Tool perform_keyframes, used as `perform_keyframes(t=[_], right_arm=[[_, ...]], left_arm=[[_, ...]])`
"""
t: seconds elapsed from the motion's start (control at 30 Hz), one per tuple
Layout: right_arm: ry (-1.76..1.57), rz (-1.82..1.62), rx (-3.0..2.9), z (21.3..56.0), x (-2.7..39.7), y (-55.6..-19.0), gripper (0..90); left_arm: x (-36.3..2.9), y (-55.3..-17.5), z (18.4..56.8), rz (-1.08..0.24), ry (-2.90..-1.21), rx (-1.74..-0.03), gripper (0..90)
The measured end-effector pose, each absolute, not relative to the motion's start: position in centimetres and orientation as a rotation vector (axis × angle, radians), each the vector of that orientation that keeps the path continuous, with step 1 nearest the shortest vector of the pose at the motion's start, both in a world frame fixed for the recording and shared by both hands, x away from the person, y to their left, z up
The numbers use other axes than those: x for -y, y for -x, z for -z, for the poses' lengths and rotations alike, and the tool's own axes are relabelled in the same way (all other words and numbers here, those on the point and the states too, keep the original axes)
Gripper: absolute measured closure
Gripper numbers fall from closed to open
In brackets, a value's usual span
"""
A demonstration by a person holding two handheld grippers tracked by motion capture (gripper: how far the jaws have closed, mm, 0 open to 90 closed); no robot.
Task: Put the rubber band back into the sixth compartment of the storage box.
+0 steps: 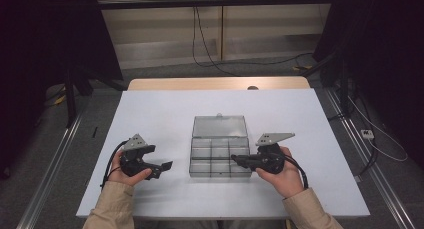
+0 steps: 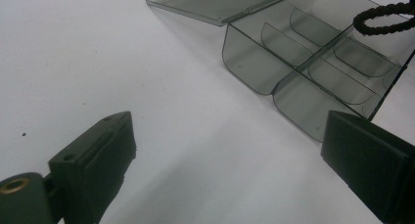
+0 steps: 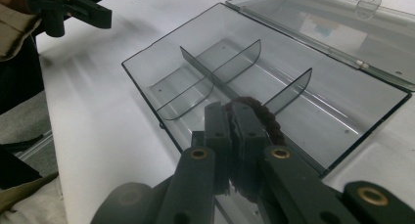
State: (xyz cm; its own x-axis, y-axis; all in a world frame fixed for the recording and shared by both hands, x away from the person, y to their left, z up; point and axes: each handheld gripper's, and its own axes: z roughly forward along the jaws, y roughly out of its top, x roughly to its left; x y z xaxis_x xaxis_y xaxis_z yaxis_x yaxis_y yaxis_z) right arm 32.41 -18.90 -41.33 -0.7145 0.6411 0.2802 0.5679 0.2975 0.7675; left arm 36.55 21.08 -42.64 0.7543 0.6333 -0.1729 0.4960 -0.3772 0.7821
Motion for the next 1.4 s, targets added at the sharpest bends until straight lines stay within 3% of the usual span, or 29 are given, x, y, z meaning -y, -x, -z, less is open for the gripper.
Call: perform_keyframes(t=[1.4], right_arm=[[-1.138,-1.340,-2.505,42.4,18.6,-32.3,87.1]], left_arm=[[-21.1,-36.6,42.6,-0.196,-2.056,-0.845,6.0]])
